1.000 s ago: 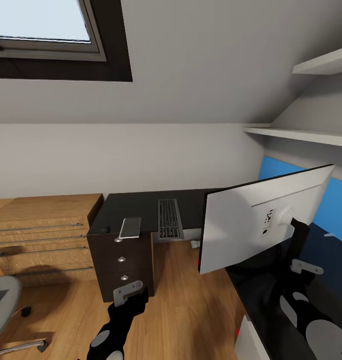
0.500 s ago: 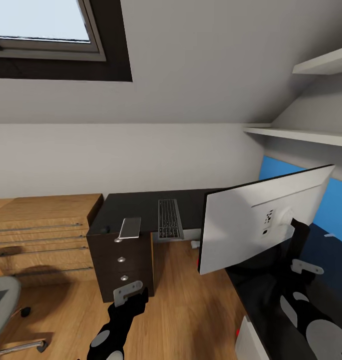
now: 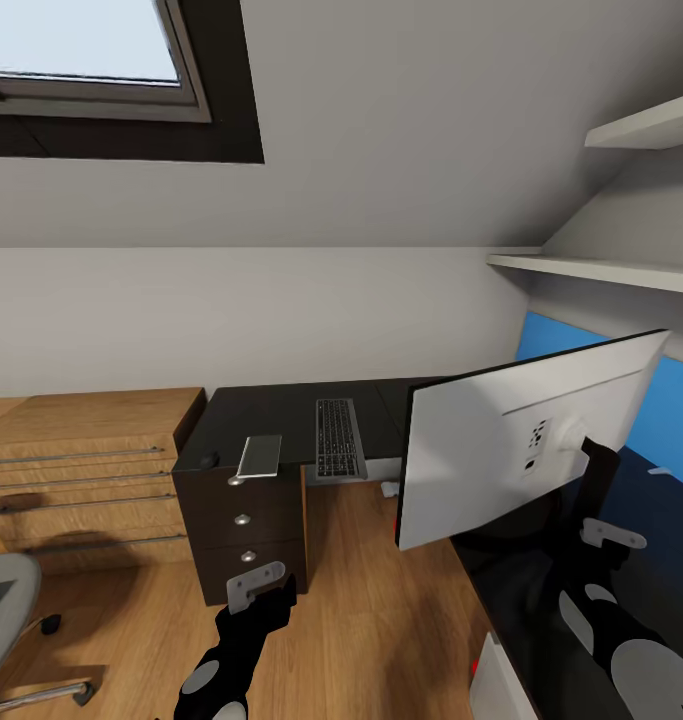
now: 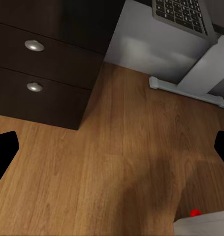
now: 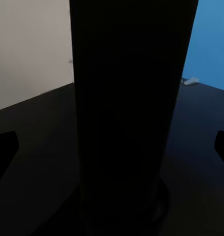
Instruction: In the bedroom, organize the workspace by keeping the computer under the desk, ensuring the monitor is on the desk, placing the keyboard on the desk next to the monitor, placing the mouse on the desk next to the keyboard, moving the folder from the swivel chair onto the desk next to the mouse, stacking the notebook on top of the folder with the pen on top of the notebook, and positioning the swivel chair next to the desk.
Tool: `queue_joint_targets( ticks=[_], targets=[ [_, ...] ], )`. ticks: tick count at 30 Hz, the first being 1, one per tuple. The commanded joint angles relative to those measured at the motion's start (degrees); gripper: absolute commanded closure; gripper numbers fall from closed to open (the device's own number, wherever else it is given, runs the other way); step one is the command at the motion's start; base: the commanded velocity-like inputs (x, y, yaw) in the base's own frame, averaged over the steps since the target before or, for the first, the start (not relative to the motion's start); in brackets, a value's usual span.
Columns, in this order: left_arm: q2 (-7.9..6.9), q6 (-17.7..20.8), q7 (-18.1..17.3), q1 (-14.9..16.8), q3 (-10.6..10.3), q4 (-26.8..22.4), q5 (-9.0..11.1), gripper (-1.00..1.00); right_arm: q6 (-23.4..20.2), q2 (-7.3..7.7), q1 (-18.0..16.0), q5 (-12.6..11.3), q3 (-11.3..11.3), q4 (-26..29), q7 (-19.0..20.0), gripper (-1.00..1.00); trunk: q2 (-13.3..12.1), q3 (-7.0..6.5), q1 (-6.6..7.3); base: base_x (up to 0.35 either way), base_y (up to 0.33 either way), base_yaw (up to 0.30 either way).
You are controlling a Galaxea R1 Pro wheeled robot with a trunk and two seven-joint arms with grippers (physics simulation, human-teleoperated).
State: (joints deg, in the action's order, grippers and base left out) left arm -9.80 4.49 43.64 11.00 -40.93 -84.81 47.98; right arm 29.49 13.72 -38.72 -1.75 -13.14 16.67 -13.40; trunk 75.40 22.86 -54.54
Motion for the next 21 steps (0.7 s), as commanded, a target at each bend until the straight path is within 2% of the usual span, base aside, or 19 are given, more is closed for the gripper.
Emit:
queue_joint_targets(
  ticks=[1,21],
  targets=[
    [-0.05,0.25,0.38,0.07,-0.12,-0.09,0.09,-1.00,0.22,0.00,-0.05,-0.18,0.05,-0.06,-0.05,-1.00,0.04,0.07,-0.01,0.071,0.000,0.000],
    [0.08,0.25,0.30,0.07,-0.13,1.13,0.02,-1.00,0.22,0.02,-0.04,-0.18,0.08,-0.01,-0.05,-1.00,0.04,0.07,-0.01,0.009,0.000,0.000]
  ],
)
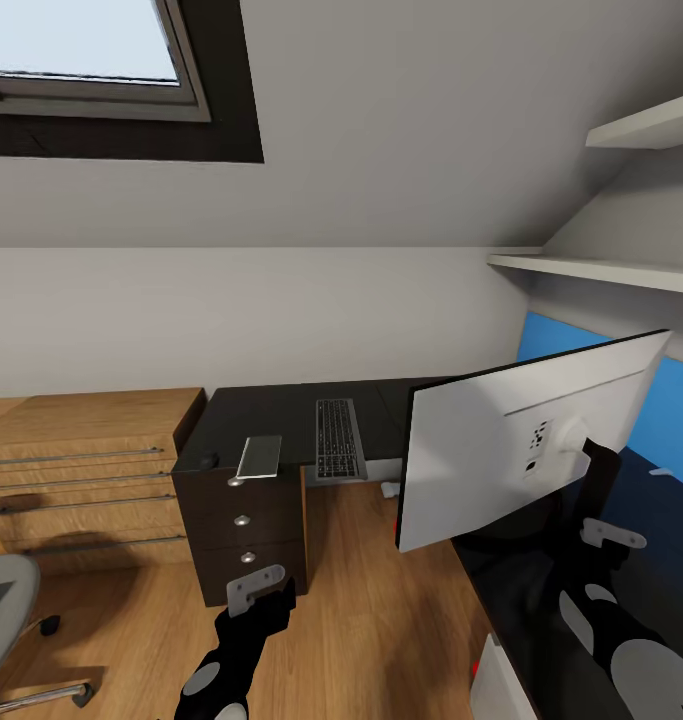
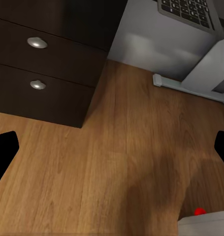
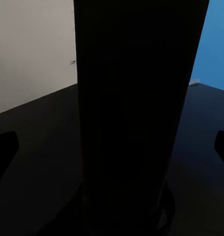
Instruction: In the bedroom, organize the workspace by keeping the computer under the desk, ensuring the monitor is on the desk, placing the keyboard on the desk next to the monitor, placing the mouse on the desk next to the keyboard, moving the folder from the swivel chair onto the desk next to the mouse, stacking the notebook on top of the folder with the pen on top of the notebook, and positioning the swivel chair next to the desk.
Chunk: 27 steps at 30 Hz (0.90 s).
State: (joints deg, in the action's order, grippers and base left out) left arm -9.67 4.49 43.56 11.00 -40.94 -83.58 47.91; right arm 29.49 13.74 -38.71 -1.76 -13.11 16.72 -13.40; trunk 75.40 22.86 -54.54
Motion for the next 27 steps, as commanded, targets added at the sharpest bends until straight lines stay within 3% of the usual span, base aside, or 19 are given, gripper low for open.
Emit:
queue_joint_targets(
  ticks=[1,27],
  targets=[
    [-0.06,0.26,0.38,0.07,-0.12,-0.09,0.09,-1.00,0.22,0.02,-0.05,-0.18,0.06,-0.05,-0.04,-1.00,0.04,0.07,0.00,0.045,0.000,0.000],
    [0.00,0.26,0.33,0.07,-0.11,-0.09,0.10,-1.00,0.22,-0.02,-0.05,-0.18,0.06,-0.02,-0.04,-1.00,0.04,0.07,0.00,0.026,0.000,0.000]
  ],
)
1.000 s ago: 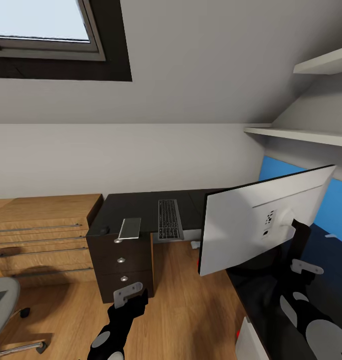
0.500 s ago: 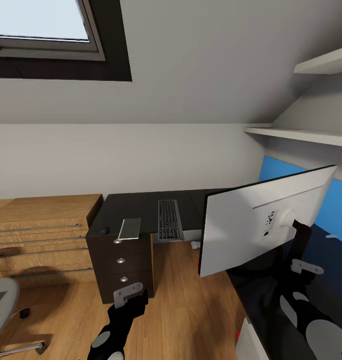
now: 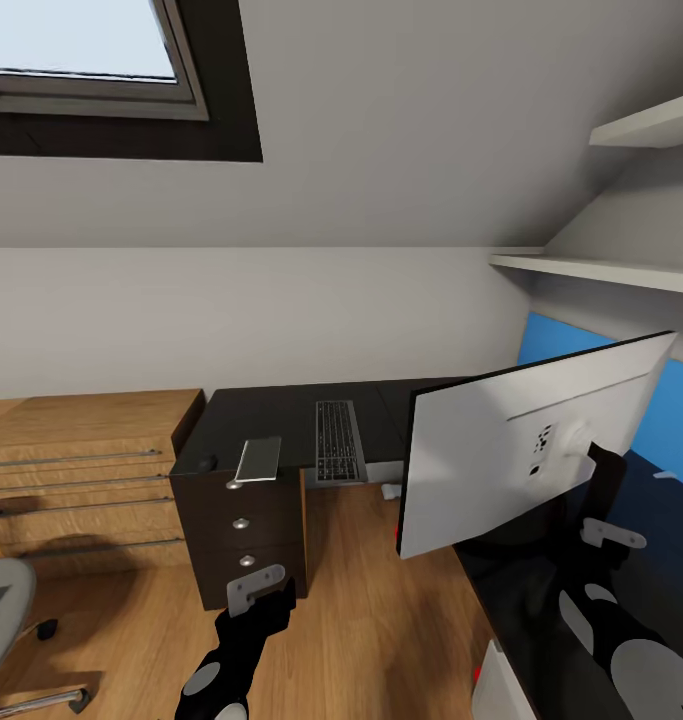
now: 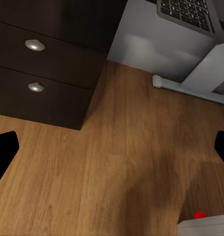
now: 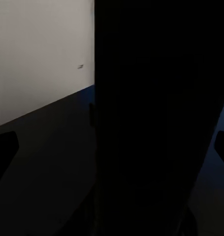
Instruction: In the bedroom, organize the workspace by keeping the computer under the desk, ensuring the monitor is on the desk, placing the keyboard on the desk next to the monitor, placing the mouse on the desk next to the keyboard, moving the folder from the swivel chair onto the desk next to the mouse, stacking the notebook on top of the folder with the pen on top of the notebook, and positioning the swivel chair next to the desk.
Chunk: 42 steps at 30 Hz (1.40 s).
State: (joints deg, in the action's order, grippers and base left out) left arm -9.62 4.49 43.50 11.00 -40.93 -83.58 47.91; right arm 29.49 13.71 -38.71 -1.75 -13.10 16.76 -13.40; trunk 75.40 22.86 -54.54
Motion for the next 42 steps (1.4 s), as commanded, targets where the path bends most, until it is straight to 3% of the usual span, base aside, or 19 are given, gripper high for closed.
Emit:
queue_joint_targets(
  ticks=[1,13,14,42],
  targets=[
    [-0.05,0.26,0.38,0.07,-0.12,-0.09,0.09,-1.00,0.22,0.00,-0.05,-0.18,0.06,-0.06,-0.04,-1.00,0.04,0.07,0.00,0.011,0.000,0.000],
    [-0.06,0.26,0.40,0.07,-0.12,-0.09,0.16,-1.00,0.22,0.00,-0.05,-0.18,0.08,-0.06,-0.03,-1.00,0.04,0.07,0.00,0.002,0.000,0.000],
    [-0.06,0.26,0.41,0.07,-0.12,-0.09,0.16,-1.00,0.22,0.00,-0.05,-0.18,0.08,-0.06,-0.01,1.00,0.04,0.07,0.00,0.000,0.000,0.000],
    [-0.13,0.26,0.44,0.07,-0.12,-0.04,0.16,-1.00,0.30,0.00,-0.05,-0.18,0.09,0.03,0.04,1.00,0.04,0.07,0.00,0.000,0.000,0.000]
  ],
)
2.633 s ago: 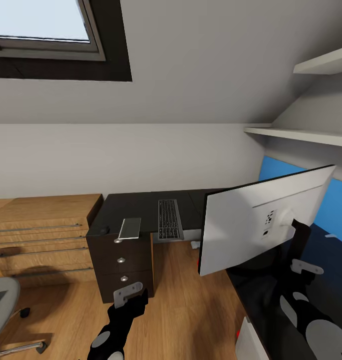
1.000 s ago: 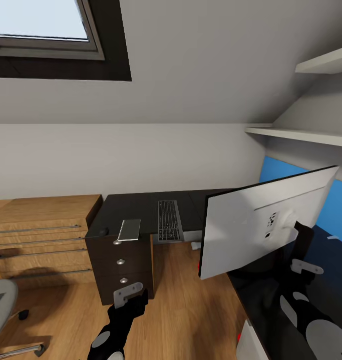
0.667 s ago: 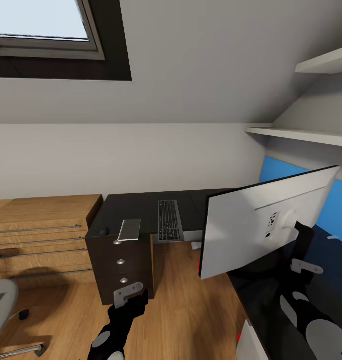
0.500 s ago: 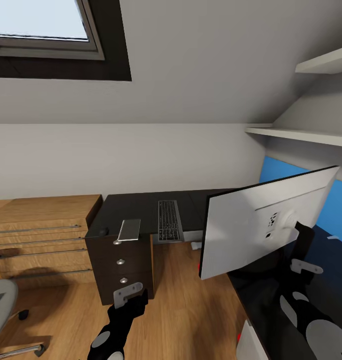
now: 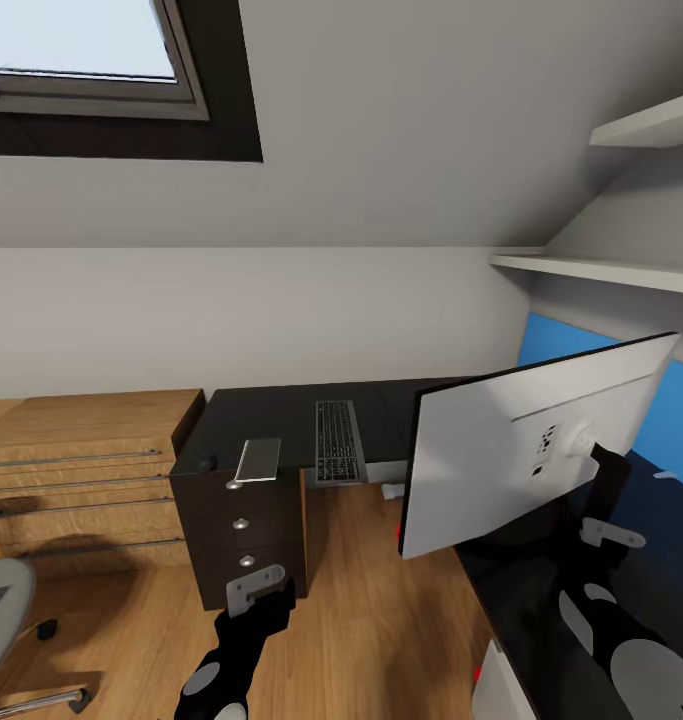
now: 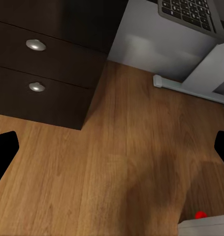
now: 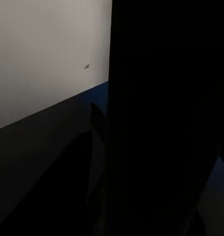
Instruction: In the bedroom, organize the workspace by keeping the computer under the desk, ensuring the monitor is on the desk, placing the keyboard on the desk next to the monitor, placing the mouse on the desk next to the keyboard, moving the folder from the swivel chair onto the desk next to the mouse, stacking the notebook on top of the folder with the pen on top of the notebook, and positioning the swivel chair next to the desk.
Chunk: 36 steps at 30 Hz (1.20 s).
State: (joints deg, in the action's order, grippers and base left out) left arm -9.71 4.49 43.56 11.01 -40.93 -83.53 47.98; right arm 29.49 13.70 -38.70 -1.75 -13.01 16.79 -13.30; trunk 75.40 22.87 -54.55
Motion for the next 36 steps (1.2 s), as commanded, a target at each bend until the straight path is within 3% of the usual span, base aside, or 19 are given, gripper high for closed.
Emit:
queue_joint_targets(
  ticks=[1,13,36],
  targets=[
    [-0.05,0.26,0.38,0.07,-0.11,-0.10,0.09,-1.00,0.30,0.01,-0.06,-0.19,0.00,-0.01,-0.09,1.00,0.04,0.06,0.00,0.000,0.000,0.000],
    [-0.05,0.26,0.38,0.07,-0.11,0.09,0.09,-1.00,0.30,-0.07,-0.06,-0.19,0.00,-0.01,-0.15,1.00,0.04,0.06,0.00,-0.037,0.000,0.000],
    [-0.01,0.26,0.38,0.07,-0.11,0.24,0.09,-1.00,0.30,-0.07,-0.06,-0.19,-0.03,0.04,-0.23,1.00,0.04,0.06,0.00,-0.309,0.000,0.000]
  ],
)
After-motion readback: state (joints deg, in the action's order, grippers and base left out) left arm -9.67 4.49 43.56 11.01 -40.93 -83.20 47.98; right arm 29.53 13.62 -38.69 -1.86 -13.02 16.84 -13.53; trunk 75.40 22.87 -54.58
